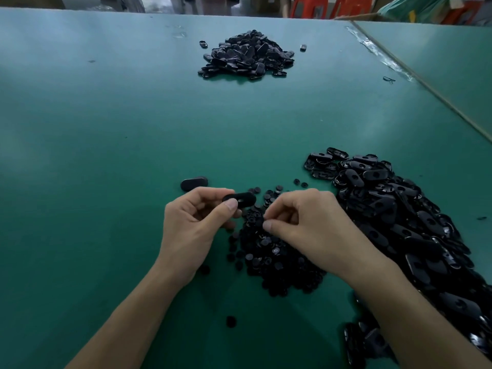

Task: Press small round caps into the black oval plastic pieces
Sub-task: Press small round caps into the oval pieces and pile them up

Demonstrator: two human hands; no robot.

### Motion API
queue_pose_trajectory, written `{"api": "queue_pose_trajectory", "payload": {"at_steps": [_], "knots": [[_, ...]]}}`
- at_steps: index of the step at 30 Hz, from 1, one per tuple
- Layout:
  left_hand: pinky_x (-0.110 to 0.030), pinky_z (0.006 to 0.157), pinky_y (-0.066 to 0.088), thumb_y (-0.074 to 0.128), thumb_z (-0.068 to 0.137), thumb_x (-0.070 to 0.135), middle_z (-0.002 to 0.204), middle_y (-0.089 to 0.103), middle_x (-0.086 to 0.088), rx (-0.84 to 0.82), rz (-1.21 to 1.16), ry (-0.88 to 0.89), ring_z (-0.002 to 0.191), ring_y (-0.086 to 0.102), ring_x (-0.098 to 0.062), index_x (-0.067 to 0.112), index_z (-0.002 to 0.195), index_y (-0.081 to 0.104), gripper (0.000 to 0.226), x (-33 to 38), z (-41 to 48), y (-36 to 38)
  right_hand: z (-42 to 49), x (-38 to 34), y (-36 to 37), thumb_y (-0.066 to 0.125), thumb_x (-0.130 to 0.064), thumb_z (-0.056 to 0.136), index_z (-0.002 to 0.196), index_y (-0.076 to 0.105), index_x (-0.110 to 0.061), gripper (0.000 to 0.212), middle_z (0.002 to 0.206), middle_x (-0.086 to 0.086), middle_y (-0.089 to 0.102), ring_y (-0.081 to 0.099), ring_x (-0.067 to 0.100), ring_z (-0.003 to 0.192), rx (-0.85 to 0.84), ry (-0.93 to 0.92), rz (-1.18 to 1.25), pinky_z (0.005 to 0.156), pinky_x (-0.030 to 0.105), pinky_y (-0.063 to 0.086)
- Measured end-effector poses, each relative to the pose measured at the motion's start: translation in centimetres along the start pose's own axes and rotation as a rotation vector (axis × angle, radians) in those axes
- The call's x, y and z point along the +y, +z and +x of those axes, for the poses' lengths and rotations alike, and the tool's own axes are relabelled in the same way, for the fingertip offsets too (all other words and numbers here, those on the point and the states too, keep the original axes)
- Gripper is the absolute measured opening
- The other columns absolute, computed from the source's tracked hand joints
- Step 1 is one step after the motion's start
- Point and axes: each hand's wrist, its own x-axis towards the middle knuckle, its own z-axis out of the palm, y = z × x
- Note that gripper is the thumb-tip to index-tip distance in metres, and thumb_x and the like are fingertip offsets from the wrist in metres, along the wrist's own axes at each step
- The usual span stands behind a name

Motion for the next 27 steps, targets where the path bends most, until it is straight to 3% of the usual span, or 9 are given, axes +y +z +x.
{"api": "queue_pose_trajectory", "payload": {"at_steps": [3,6,11,17,19,23,27], "knots": [[-0.021,0.066,0.056,0.082,0.076,0.023,0.082,0.076,-0.009,0.008,-0.043,-0.009,0.078,0.075,-0.022,0.02,0.088,0.079,0.013,0.0,0.0,0.0,-0.3,0.1,0.5,0.075,-0.038,0.084,0.083,0.071,-0.027,0.012,0.076,-0.014,0.063,0.062,0.005,0.076,-0.108,0.033,-0.19,0.074,0.033,0.055],[-0.023,0.068,0.057,0.082,0.072,0.027,0.081,0.076,-0.011,0.014,-0.064,-0.007,0.077,0.075,-0.026,0.019,0.09,0.079,0.02,0.0,0.0,-0.1,-0.5,-0.2,0.7,0.071,-0.04,0.086,0.084,0.069,-0.028,0.013,0.078,-0.016,0.052,0.056,0.007,0.081,-0.118,0.016,-0.293,0.076,0.031,0.051],[-0.023,0.068,0.057,0.085,0.074,0.016,0.082,0.076,-0.013,0.007,-0.056,-0.012,0.077,0.075,-0.027,0.017,0.092,0.079,0.018,0.1,0.0,0.0,-0.5,-0.1,0.8,0.069,-0.032,0.089,0.083,0.068,-0.03,0.007,0.077,-0.019,0.048,0.051,0.002,0.079,-0.137,-0.008,-0.298,0.073,0.025,0.046],[-0.023,0.064,0.058,0.077,0.08,0.003,0.079,0.076,-0.008,0.001,0.061,0.029,0.07,0.074,-0.017,0.018,0.094,0.077,0.02,0.0,-0.3,0.3,-0.3,0.0,0.6,0.067,-0.025,0.093,0.083,0.063,-0.027,0.011,0.078,-0.013,0.063,0.059,0.002,0.075,-0.055,-0.001,-0.093,0.072,0.026,0.05],[-0.023,0.064,0.059,0.077,0.079,-0.001,0.079,0.077,-0.005,-0.004,0.09,0.031,0.068,0.073,-0.014,0.017,0.09,0.077,0.021,-0.1,-0.3,0.5,-0.2,-0.3,0.4,0.068,-0.022,0.092,0.081,0.063,-0.026,0.013,0.073,-0.012,0.064,0.06,0.003,0.073,0.032,-0.013,0.002,0.067,0.016,0.046],[-0.025,0.064,0.06,0.078,0.077,0.0,0.078,0.077,-0.004,-0.023,0.126,0.024,0.068,0.074,-0.016,0.015,0.087,0.075,0.018,-0.1,-0.4,0.6,-0.2,-1.2,0.7,0.071,-0.019,0.089,0.081,0.067,-0.025,0.011,0.07,-0.011,0.068,0.064,0.003,0.071,0.123,-0.039,0.119,0.064,0.012,0.048],[-0.026,0.066,0.061,0.079,0.069,0.014,0.078,0.077,-0.005,-0.033,0.095,0.022,0.071,0.075,-0.018,0.015,0.083,0.074,0.014,0.1,-0.6,0.7,0.0,-1.6,1.7,0.073,-0.017,0.088,0.098,0.074,-0.025,0.013,0.077,-0.013,0.072,0.066,-0.001,0.076,0.164,-0.021,0.158,0.072,0.01,0.05]]}}
